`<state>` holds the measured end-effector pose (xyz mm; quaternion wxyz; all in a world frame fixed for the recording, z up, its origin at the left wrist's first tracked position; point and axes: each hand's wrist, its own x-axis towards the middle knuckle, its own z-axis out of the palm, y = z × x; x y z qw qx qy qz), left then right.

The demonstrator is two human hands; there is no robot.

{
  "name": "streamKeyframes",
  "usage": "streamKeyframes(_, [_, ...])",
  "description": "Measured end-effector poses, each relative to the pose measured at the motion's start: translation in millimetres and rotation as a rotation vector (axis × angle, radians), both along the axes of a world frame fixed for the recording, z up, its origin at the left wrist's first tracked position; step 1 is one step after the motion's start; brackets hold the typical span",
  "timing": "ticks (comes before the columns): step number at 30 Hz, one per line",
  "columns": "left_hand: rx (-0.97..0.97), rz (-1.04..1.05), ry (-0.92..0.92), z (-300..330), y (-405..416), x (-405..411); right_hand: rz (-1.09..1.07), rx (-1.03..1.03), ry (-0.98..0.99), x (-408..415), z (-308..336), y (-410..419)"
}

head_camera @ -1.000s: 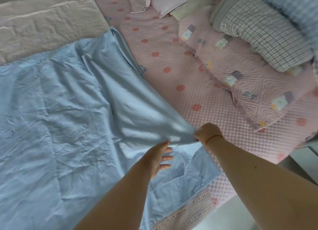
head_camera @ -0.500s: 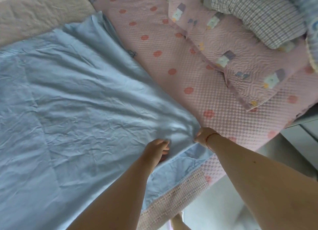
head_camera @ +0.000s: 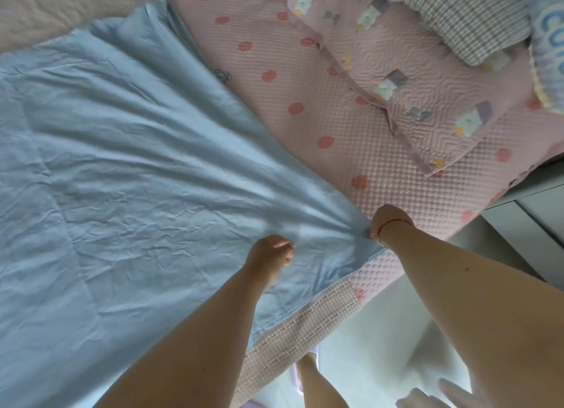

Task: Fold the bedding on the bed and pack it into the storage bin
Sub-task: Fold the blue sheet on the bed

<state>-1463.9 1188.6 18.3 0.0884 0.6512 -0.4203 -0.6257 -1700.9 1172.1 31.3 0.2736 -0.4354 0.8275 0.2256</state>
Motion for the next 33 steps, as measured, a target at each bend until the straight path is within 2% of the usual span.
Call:
streamKeyframes(6, [0.057,-0.158,-0.020,-8.7,13.6,0.2,-0.009,-0.063,-0.253,14.0,-8.2,11.9])
streamKeyframes(12, [0.063,-0.127,-0.005,-10.5,18.4,2.8,-0.194,-0.088,-0.407,15.0,-11.9,16.1])
streamKeyframes(15, [0.074,-0.118,-0.011,-9.8,21.0,6.1,-0.353,-0.127,-0.459,14.6,-10.2,15.3])
streamKeyframes(19, [0.082,-0.089,0.008,-9.6,22.7,13.1,-0.448,-0.098,-0.418,20.6,-5.0,13.3])
streamKeyframes(22, [0.069,-0.055,0.009,-8.7,24.1,17.6,-0.627,-0.280,-0.272,10.3,-3.7,11.3])
streamKeyframes(24, [0.047,-0.025,0.000,-7.4,23.7,21.7,-0.717,-0.335,-0.277,4.7,-2.3,12.5])
streamKeyframes(28, [0.071,-0.017,0.004,1.1,22.6,27.1,-0.678,-0.208,-0.456,17.5,8.0,11.0])
streamKeyframes(31, [0.062,-0.026,-0.005,0.9,23.5,29.9,-0.516,-0.154,-0.420,27.4,9.5,8.0])
streamKeyframes(33, [0.056,-0.066,-0.020,-1.7,25.9,31.8,-0.519,-0.118,-0.408,30.9,5.7,8.3])
